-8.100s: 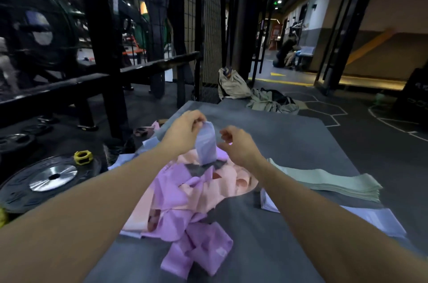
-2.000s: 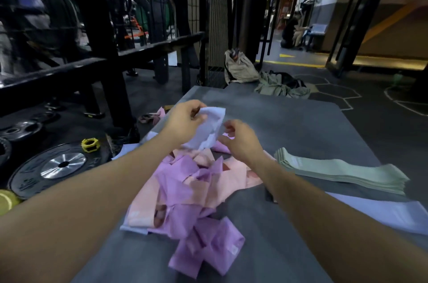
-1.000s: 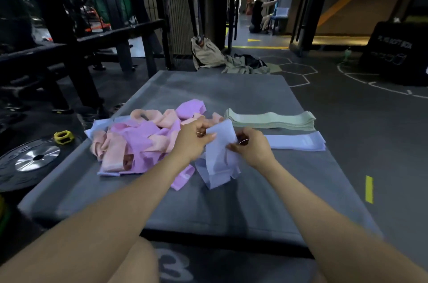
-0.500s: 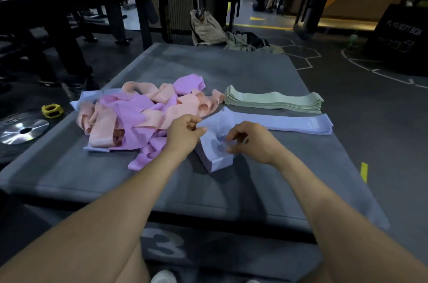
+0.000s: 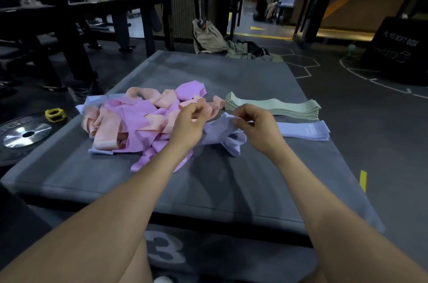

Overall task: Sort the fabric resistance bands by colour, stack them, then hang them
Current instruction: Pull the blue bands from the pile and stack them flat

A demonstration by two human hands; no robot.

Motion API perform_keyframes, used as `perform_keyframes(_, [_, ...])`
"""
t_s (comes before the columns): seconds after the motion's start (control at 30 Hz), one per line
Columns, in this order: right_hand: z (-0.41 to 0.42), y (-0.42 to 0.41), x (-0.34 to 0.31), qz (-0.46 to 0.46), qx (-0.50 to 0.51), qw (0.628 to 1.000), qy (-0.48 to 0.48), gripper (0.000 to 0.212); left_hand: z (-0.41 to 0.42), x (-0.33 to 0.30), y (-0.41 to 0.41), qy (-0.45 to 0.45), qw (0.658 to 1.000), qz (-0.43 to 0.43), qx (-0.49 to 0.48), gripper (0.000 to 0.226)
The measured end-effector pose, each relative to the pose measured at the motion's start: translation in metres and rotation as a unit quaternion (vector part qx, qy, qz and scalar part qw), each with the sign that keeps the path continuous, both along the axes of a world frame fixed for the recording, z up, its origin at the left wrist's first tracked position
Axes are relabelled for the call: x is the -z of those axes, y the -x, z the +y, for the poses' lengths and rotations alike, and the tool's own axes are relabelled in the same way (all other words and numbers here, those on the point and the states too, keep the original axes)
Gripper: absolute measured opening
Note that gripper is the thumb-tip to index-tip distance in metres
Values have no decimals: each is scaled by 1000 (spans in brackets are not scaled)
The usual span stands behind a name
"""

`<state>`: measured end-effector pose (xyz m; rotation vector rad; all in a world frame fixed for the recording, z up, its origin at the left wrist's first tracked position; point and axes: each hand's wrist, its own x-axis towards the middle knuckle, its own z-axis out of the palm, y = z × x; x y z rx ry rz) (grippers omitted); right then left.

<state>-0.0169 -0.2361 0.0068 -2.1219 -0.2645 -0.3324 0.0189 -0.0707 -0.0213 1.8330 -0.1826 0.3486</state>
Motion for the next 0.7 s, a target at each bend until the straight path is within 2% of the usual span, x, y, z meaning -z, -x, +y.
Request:
perform_keyframes(0.13, [5, -1, -13, -31, -9, 998, -45, 17, -9, -17, 16, -25, 991, -32, 124, 23])
perform_keyframes(0.33, [2, 2, -25, -50, 18, 983, -175, 10, -11, -24, 27, -29, 987, -34, 157, 28])
perform_keyframes(0.43, [4, 4, -24, -29, 6, 979, -203, 10, -12, -21, 26, -20, 991, -33, 126, 35])
perform_keyframes(0.6, [9, 10, -14, 56, -73, 963, -253, 12, -14, -23, 26, 61, 994, -10, 92, 21])
perform_keyframes(0.7, [9, 11, -10, 40, -67, 972, -222, 6, -12, -20, 22, 94, 992, 9, 83, 14])
